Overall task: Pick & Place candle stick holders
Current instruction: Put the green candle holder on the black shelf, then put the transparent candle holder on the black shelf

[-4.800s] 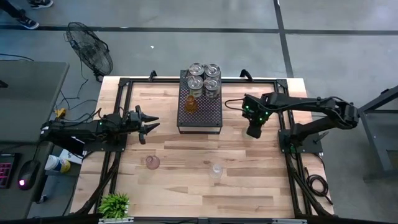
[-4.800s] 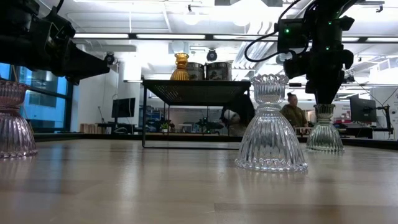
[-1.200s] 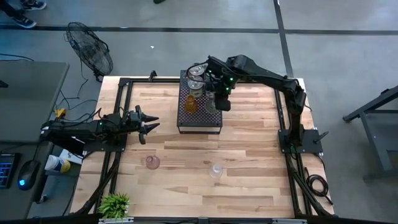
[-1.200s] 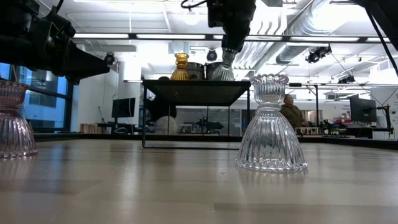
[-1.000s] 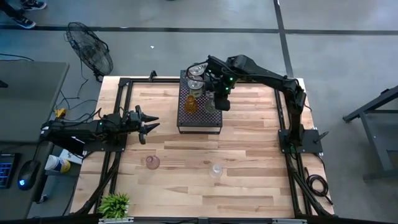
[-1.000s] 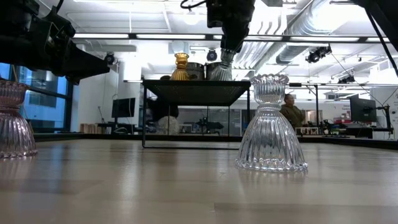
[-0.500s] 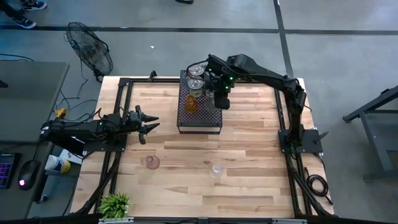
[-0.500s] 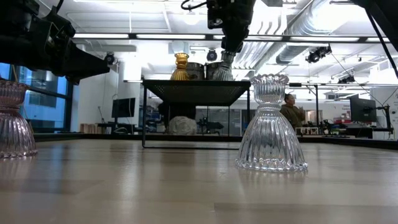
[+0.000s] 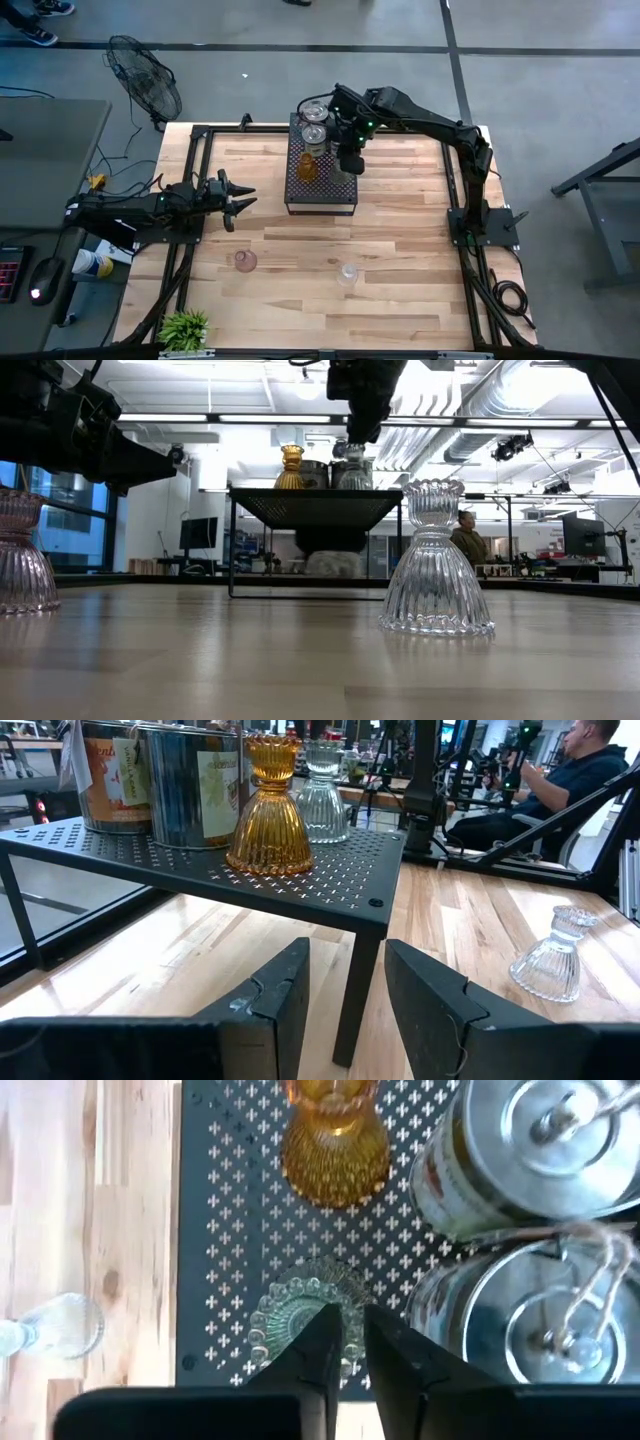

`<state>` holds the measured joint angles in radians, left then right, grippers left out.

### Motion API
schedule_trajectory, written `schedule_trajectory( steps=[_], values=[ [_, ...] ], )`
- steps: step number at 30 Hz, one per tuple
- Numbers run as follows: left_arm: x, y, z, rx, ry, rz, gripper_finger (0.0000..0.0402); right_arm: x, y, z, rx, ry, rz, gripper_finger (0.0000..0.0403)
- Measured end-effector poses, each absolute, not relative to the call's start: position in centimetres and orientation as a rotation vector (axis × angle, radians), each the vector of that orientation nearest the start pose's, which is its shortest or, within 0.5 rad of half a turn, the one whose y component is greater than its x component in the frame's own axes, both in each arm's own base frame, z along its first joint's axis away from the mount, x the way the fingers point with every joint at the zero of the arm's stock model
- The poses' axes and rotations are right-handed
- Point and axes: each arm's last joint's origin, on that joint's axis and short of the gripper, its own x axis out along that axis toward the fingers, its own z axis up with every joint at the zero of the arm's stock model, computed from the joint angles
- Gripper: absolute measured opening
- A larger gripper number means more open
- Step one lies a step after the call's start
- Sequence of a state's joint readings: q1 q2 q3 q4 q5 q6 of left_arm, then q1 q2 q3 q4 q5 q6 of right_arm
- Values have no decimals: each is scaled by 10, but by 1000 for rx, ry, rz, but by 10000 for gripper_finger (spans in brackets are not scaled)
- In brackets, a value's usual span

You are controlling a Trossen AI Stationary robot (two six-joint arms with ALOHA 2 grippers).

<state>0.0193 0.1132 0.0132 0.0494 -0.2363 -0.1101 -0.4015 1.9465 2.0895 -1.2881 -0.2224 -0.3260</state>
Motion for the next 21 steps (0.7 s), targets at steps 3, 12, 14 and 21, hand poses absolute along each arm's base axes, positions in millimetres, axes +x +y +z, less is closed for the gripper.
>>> schedule_trajectory(
  steps=[3, 12, 14, 21],
  values=[
    [103, 9, 164, -104, 36, 258, 128, 363, -147, 357, 52, 1079, 16, 36],
    [103, 9, 164, -104, 37, 258, 128, 362, -147, 359, 50, 1070, 5, 51],
    [103, 9, 164, -104, 36, 258, 128, 361, -147, 364, 43, 1056, -1, 55],
    [103, 9, 164, -104, 36, 258, 128, 347, -142, 388, -6, 1006, -56, 54]
  ],
)
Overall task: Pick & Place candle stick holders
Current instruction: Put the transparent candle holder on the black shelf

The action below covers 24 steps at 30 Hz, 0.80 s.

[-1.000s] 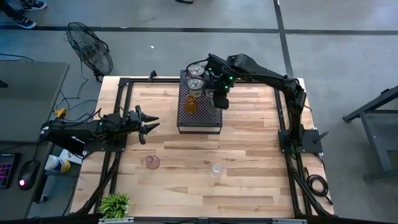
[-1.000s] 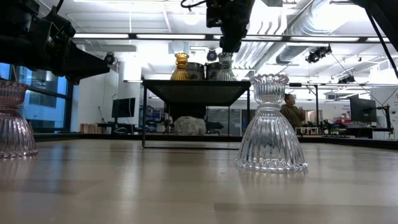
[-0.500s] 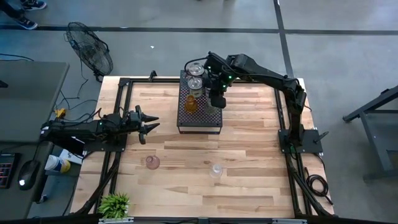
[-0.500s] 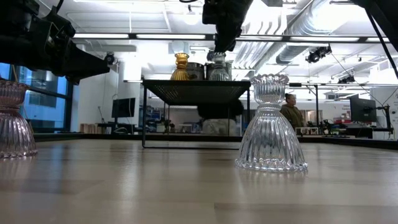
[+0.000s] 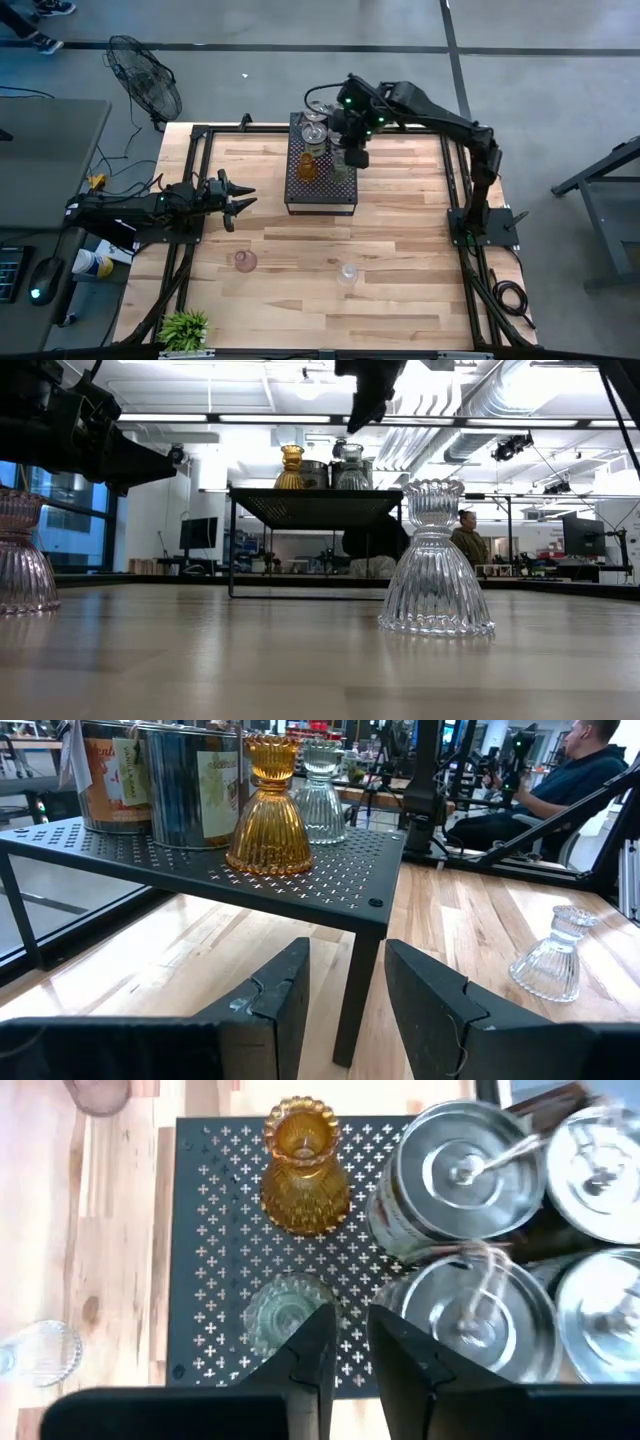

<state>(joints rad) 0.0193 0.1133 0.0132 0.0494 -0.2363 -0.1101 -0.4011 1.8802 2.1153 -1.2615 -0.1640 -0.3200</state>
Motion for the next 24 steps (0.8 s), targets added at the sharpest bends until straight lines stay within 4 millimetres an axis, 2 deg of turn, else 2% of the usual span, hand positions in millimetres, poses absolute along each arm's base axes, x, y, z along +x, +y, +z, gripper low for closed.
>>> schedule_trajectory(
  steps=[7, 14, 18, 24],
  values=[
    [103, 9, 164, -104, 36, 258, 128, 318, -130, 408, 27, 1020, -70, 41],
    [103, 9, 164, -104, 36, 258, 128, 295, -116, 418, 59, 1023, -134, 32],
    [103, 9, 164, -104, 36, 258, 128, 284, -104, 415, 95, 1040, -139, 32],
    [103, 9, 164, -104, 36, 258, 128, 267, -77, 399, 142, 1073, -116, 30]
  ],
)
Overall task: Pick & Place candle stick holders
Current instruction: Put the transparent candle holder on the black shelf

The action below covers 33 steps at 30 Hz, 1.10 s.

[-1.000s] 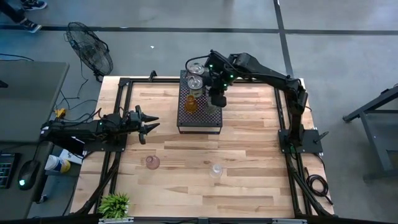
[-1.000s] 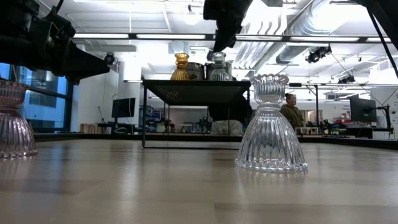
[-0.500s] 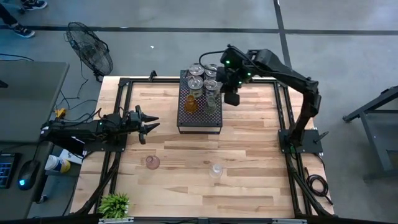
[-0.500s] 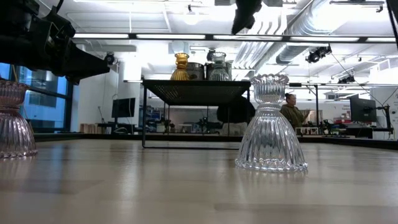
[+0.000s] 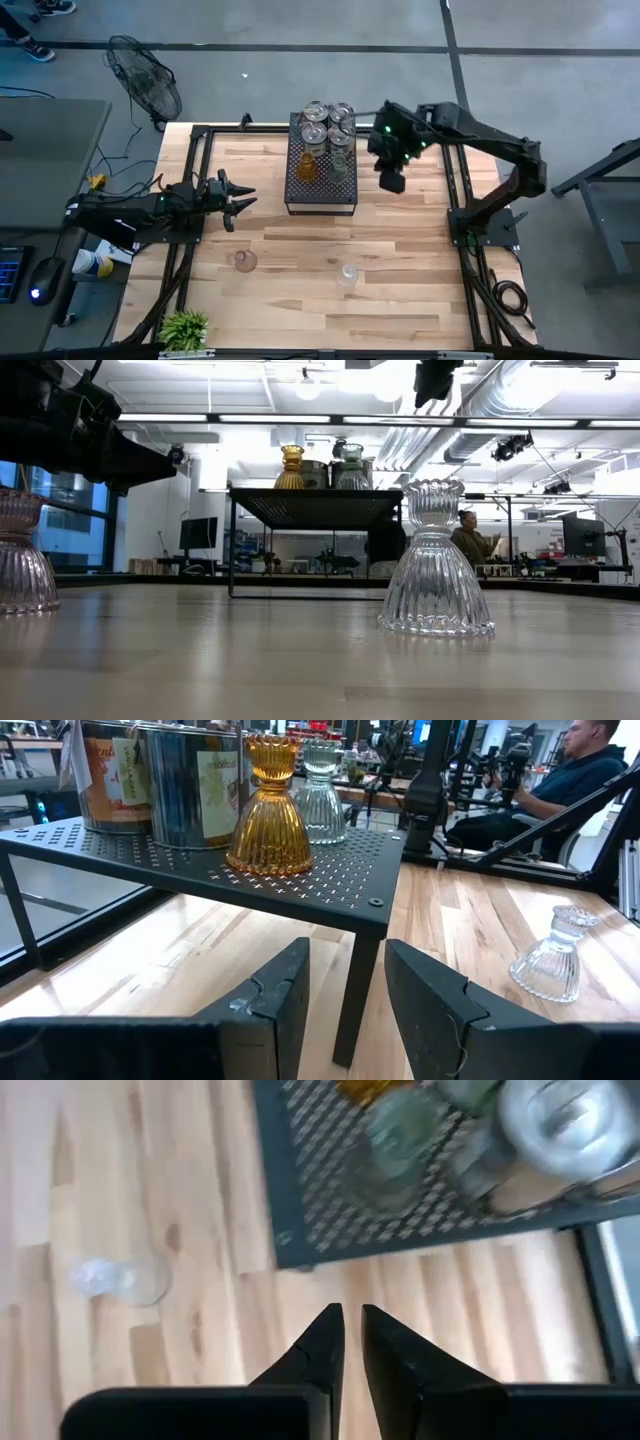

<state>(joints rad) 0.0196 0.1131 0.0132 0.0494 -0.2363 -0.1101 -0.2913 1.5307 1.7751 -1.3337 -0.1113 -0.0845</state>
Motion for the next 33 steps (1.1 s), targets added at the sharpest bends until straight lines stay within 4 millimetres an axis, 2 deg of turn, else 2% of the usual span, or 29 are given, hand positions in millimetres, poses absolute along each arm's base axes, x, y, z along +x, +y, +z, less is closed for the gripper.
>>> schedule_trajectory(
  steps=[10, 16, 22, 27, 33],
  values=[
    [103, 9, 164, -104, 36, 258, 128, 237, -25, 369, 116, 1032, -3, 30],
    [103, 9, 164, -104, 36, 258, 128, 231, -4, 351, 66, 1020, 71, 40],
    [103, 9, 164, -104, 36, 258, 128, 235, 16, 330, 18, 1045, 148, 85],
    [103, 9, 164, -104, 36, 258, 128, 236, 43, 318, -28, 1021, 256, 133],
    [103, 9, 164, -104, 36, 258, 128, 236, 74, 316, -112, 969, 337, 162]
  ],
)
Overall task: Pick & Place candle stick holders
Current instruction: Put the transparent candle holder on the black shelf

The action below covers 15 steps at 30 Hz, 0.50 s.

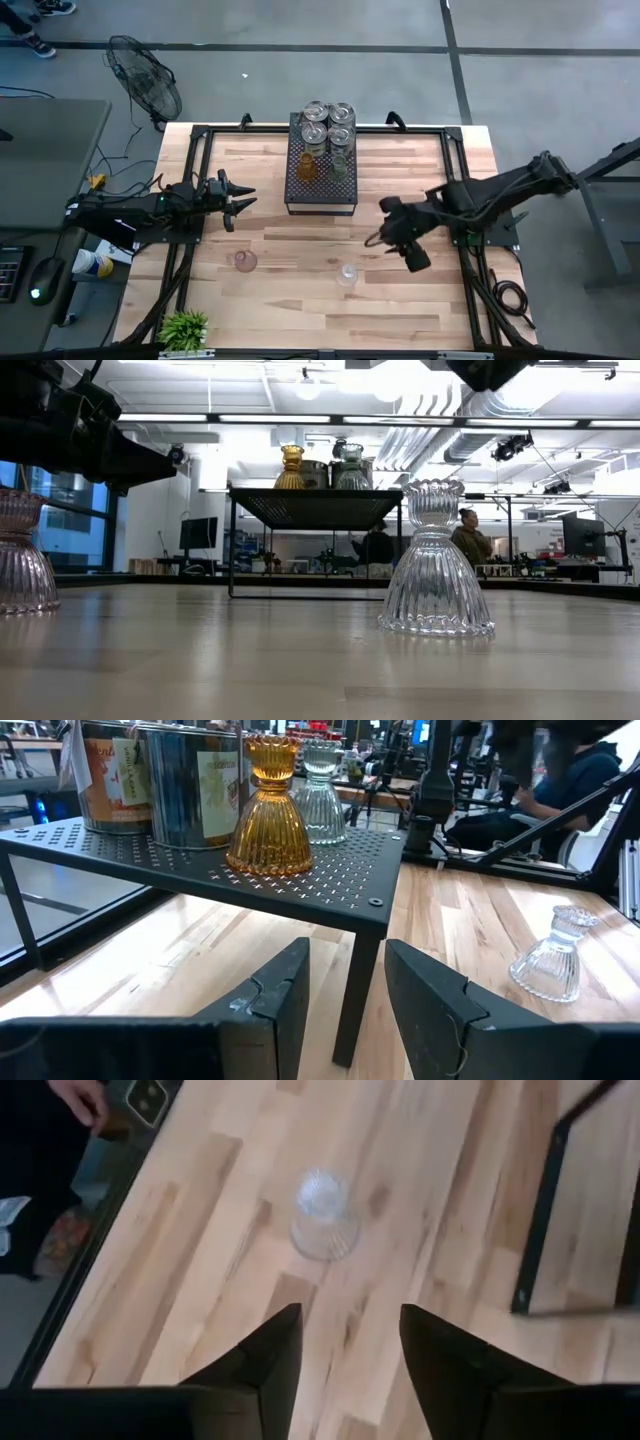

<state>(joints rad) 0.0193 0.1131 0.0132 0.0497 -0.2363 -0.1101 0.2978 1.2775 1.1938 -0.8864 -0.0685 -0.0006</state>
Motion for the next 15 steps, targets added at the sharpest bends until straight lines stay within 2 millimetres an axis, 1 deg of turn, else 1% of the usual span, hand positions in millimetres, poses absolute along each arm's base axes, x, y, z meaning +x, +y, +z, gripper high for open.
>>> schedule_trajectory(
  steps=[3, 6, 10, 15],
  values=[
    [103, 9, 164, -104, 36, 258, 128, 240, 90, 312, -155, 950, 356, 165],
    [103, 9, 164, -104, 37, 258, 128, 246, 104, 304, -180, 958, 390, 165],
    [103, 9, 164, -104, 36, 258, 128, 257, 121, 285, -210, 1006, 422, 165],
    [103, 9, 164, -104, 36, 258, 128, 271, 135, 262, -241, 1054, 443, 165]
  ],
)
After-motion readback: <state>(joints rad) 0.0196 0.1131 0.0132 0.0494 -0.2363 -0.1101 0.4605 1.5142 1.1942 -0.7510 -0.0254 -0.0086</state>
